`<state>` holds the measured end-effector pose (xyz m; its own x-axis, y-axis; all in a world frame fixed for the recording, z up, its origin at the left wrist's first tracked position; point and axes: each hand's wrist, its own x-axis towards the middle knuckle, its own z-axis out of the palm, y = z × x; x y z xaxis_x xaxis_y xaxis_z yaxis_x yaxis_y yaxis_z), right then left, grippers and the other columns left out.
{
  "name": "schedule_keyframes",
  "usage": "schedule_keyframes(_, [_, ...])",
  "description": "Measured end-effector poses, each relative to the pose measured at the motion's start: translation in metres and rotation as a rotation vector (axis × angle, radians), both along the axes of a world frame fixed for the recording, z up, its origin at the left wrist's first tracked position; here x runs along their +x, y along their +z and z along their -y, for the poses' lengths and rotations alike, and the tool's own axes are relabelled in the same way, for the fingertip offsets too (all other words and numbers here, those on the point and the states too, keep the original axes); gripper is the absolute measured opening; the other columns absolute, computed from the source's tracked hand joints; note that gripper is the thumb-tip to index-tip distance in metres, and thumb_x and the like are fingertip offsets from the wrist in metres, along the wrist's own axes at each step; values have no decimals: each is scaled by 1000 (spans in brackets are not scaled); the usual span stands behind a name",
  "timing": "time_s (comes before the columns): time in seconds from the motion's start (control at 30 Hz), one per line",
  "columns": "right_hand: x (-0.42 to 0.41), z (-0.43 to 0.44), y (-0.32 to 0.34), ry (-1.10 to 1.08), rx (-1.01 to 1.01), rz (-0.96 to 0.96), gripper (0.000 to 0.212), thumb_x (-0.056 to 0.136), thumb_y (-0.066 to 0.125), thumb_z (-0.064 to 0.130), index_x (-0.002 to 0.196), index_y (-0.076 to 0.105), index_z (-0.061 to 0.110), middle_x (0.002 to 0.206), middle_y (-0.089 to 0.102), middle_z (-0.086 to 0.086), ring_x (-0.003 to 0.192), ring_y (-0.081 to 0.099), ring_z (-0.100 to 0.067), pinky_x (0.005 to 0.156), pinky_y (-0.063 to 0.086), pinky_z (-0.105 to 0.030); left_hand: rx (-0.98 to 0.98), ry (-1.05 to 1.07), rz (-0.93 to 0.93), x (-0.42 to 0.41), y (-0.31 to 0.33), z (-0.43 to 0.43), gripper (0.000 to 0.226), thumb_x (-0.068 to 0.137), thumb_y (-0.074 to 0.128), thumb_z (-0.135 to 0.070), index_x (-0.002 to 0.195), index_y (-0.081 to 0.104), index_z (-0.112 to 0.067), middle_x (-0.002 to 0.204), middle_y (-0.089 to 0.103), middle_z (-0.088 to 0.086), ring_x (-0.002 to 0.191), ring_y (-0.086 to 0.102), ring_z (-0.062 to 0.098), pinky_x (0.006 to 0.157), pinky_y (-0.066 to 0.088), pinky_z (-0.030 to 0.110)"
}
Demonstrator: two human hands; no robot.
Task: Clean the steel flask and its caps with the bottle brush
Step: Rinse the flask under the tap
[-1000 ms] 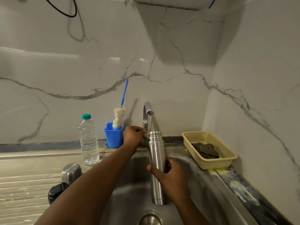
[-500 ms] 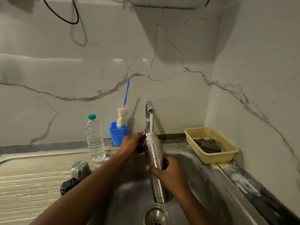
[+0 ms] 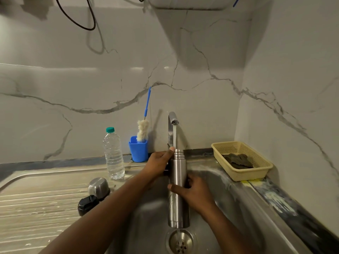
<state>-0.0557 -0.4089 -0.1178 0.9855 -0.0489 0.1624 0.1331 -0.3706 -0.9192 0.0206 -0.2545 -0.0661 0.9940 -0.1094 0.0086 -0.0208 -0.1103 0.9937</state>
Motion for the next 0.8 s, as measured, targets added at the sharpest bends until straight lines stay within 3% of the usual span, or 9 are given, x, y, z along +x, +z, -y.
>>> schedule_keyframes(0.13, [-2, -1, 3, 70, 135, -70, 39, 80, 86, 43, 113, 67, 37, 104, 76, 8, 89, 75, -5, 84, 64, -35, -45, -29, -82, -4, 8, 4, 41, 108, 50, -50, 115, 70, -15, 116, 72, 14, 111, 69, 30, 96, 58, 43])
schedule_keyframes(0.37, [-11, -1, 15, 144, 263, -156, 33, 90, 77, 39, 119, 62, 37, 107, 73, 5, 89, 73, -9, 63, 54, -18, -77, -39, -195, -7, 19, 1, 32, 104, 62, -41, 118, 66, -12, 120, 68, 17, 111, 67, 32, 90, 59, 42])
schedule_keyframes(0.47, [-10, -4, 11, 139, 228, -143, 39, 87, 79, 42, 122, 63, 37, 107, 74, 8, 90, 74, -7, 68, 56, -20, 13, -77, -154, -8, 18, -1, 23, 100, 69, -41, 108, 66, -20, 116, 69, 13, 108, 68, 30, 89, 59, 40])
schedule_keyframes(0.6, [-5, -4, 4, 115, 171, -88, 49, 78, 86, 49, 121, 66, 37, 106, 77, 10, 90, 75, -3, 79, 61, -27, 3, 24, -173, -7, 19, 0, 45, 96, 72, -50, 117, 67, -11, 113, 71, 16, 105, 70, 31, 87, 61, 42])
schedule_keyframes(0.67, [-3, -2, 2, 99, 145, -71, 55, 74, 88, 53, 121, 66, 37, 107, 77, 10, 90, 75, -4, 83, 63, -31, 26, 40, -173, -7, 19, 4, 46, 98, 67, -53, 115, 65, -11, 112, 71, 15, 102, 70, 30, 83, 61, 40])
schedule_keyframes(0.8, [1, 2, 0, 64, 125, -33, 57, 67, 86, 62, 115, 69, 38, 104, 78, 10, 90, 75, -5, 87, 63, -38, 39, 26, -186, -9, 21, 12, 44, 107, 53, -51, 122, 63, -11, 116, 70, 15, 107, 69, 30, 92, 60, 44])
